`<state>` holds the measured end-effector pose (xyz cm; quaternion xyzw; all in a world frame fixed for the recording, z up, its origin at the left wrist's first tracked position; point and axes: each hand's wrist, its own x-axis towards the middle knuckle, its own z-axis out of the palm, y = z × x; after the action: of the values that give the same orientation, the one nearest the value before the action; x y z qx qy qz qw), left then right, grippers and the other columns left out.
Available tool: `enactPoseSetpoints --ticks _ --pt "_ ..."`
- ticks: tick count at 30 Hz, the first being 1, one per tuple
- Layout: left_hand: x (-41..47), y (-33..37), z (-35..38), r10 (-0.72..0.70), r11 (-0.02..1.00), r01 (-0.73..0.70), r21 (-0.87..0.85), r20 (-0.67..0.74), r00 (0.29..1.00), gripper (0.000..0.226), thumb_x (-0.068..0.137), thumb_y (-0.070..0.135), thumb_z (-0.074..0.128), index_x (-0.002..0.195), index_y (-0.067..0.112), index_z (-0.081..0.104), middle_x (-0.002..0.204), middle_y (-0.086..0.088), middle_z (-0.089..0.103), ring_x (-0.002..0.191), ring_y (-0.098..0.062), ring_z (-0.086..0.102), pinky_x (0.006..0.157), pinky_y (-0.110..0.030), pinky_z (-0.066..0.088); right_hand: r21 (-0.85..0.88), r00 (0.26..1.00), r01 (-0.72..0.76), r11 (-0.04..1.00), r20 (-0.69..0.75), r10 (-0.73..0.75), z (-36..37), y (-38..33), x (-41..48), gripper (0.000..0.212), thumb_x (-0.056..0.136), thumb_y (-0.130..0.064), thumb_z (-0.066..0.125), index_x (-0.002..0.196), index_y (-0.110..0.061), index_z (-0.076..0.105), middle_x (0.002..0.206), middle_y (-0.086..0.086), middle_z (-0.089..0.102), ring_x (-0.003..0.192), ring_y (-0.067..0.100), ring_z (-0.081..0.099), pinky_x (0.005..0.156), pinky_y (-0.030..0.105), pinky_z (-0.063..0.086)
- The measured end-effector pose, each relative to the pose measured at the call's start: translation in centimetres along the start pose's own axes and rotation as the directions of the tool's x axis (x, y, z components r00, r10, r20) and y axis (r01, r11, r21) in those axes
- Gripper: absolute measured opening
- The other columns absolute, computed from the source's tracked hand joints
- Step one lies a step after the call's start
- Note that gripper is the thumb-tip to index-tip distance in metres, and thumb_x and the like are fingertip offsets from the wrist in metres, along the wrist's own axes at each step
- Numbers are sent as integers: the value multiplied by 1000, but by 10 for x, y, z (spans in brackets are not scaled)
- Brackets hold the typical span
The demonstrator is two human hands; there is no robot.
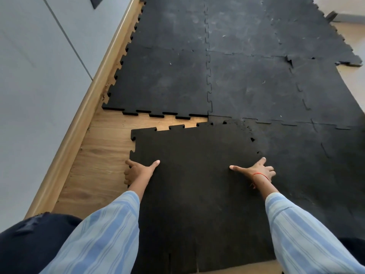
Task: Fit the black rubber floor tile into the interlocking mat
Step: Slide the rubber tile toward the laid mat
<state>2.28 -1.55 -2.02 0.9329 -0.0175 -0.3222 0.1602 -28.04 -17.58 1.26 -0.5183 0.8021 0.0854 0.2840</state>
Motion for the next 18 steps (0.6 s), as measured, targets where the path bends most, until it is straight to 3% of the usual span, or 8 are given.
enactPoseSetpoints --ticks 4,7,13,18 --pt "6 -3 -5 -57 982 54 -179 -15 998 105 59 59 81 135 20 19 132 -24 42 116 -39 46 100 -50 40 176 994 -84 981 -54 95 -8 -2 -1 132 51 -68 80 148 -7 15 147 24 31 136 40 27 108 50 33" --pt "4 -6 -7 -32 970 13 -245 -73 997 96 61 63 77 130 24 23 129 -22 44 113 -37 46 101 -48 36 324 985 -136 936 -53 161 -13 -5 -2 117 55 -62 82 141 -5 28 144 24 37 135 39 31 108 48 31" --pt "21 -6 -30 49 967 -107 -233 -244 969 90 63 68 72 127 21 29 124 -20 51 111 -36 50 99 -47 31 570 981 -166 805 12 194 -9 -18 -12 110 57 -60 82 141 -12 30 144 19 39 133 38 34 109 51 34" --pt "57 1 -68 100 973 -140 -185 -207 973 99 63 69 71 134 20 23 135 -21 46 121 -42 47 107 -52 25 707 988 -156 690 115 106 -7 -45 -26 115 54 -58 84 143 -15 25 144 18 36 130 36 38 107 52 38"
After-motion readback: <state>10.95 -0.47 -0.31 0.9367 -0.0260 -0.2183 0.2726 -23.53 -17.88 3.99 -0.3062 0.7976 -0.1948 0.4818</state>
